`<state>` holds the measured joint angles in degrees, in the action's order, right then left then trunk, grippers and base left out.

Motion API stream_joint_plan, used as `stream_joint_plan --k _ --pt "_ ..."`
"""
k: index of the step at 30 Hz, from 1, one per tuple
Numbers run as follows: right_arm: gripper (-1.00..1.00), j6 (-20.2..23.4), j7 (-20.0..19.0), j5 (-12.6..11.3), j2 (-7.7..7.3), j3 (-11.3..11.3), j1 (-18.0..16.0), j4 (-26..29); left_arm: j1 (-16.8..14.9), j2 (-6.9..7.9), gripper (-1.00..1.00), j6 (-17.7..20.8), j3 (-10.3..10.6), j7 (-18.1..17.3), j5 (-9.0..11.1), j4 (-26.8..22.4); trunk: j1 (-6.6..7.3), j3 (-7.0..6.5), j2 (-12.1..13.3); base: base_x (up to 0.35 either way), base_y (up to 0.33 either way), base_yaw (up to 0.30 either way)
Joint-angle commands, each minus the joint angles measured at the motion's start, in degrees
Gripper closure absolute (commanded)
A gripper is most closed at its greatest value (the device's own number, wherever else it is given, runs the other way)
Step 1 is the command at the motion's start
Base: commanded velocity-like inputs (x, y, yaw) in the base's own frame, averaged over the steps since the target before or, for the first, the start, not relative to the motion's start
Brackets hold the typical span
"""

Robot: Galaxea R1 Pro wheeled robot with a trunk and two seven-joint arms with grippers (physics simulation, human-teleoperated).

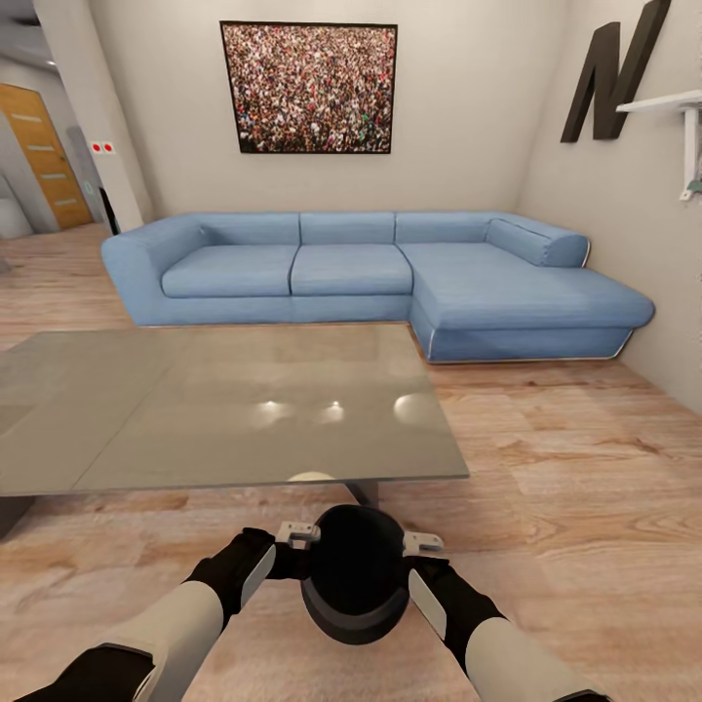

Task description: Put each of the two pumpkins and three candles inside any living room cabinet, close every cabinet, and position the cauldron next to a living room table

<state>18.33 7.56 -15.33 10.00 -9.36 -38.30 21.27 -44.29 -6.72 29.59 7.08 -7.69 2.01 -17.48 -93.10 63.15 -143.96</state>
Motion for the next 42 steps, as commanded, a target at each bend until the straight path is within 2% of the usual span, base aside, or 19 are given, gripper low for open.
stream_joint_plan --k 1,15,25,42 --pt "-1.0 0.2 0.5 -0.6 0.0 -0.3 0.0 0.1 0.0 0.04 -1.0 0.3 0.3 0.0 0.2 -0.1 0.03 -0.18 0.0 -0.002 0.0 0.0" --pt "-1.0 0.3 0.5 -0.6 0.0 -0.3 0.0 0.1 0.0 0.04 -1.0 0.3 0.3 0.0 0.2 -0.1 0.39 -3.28 0.2 0.0 0.0 0.0" --pt "-1.0 0.3 0.5 -0.6 0.0 -0.3 0.0 0.1 0.0 0.04 -1.0 0.3 0.3 0.0 0.2 0.0 0.39 -3.28 0.2 -0.004 0.0 0.0" --pt "-1.0 0.3 0.5 -0.6 0.0 -0.3 0.0 0.1 0.0 -0.02 -1.0 0.3 0.3 0.0 0.2 -0.1 0.39 -3.28 0.2 -0.122 0.0 0.0"
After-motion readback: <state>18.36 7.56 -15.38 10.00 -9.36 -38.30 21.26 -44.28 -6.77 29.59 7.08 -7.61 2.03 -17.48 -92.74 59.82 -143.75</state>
